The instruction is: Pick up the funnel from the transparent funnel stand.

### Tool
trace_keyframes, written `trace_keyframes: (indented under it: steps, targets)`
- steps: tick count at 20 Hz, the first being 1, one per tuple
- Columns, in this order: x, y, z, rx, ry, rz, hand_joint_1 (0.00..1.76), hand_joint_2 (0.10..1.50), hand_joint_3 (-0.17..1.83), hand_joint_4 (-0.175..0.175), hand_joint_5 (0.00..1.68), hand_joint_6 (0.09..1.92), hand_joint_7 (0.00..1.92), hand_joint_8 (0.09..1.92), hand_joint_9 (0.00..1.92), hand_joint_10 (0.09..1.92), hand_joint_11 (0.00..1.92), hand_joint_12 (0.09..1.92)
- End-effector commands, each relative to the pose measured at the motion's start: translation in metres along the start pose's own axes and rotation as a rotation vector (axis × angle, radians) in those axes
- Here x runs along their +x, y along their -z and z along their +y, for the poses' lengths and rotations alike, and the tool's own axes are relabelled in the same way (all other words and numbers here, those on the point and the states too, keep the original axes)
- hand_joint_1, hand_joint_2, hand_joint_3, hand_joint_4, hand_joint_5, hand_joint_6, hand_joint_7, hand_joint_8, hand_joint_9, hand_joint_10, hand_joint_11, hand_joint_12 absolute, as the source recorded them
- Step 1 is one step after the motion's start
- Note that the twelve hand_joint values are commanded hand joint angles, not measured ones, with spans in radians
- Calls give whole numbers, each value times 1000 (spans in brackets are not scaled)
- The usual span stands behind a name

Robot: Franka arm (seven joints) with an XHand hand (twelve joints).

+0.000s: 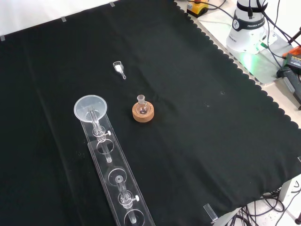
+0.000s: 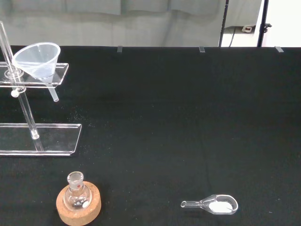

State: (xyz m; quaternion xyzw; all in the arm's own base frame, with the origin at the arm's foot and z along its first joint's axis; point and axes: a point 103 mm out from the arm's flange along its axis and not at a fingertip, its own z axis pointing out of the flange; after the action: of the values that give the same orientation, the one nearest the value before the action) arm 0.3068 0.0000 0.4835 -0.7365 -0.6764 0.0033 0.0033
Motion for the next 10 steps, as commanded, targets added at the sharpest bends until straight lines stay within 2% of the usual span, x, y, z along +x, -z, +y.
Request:
trace_keyframes:
  steps: [1,4,10]
  targets:
    - [-1,0,0,-12,0,-6,0,719,531,2,31,87,0,87,0,267,0,1124]
    - [-1,2,4,-15,-1,-1,0,766,432,2,45,87,0,87,0,239,0,1121]
    - [6,-4,23,-29,10,40,0,776,410,3,47,87,0,87,0,235,0,1121]
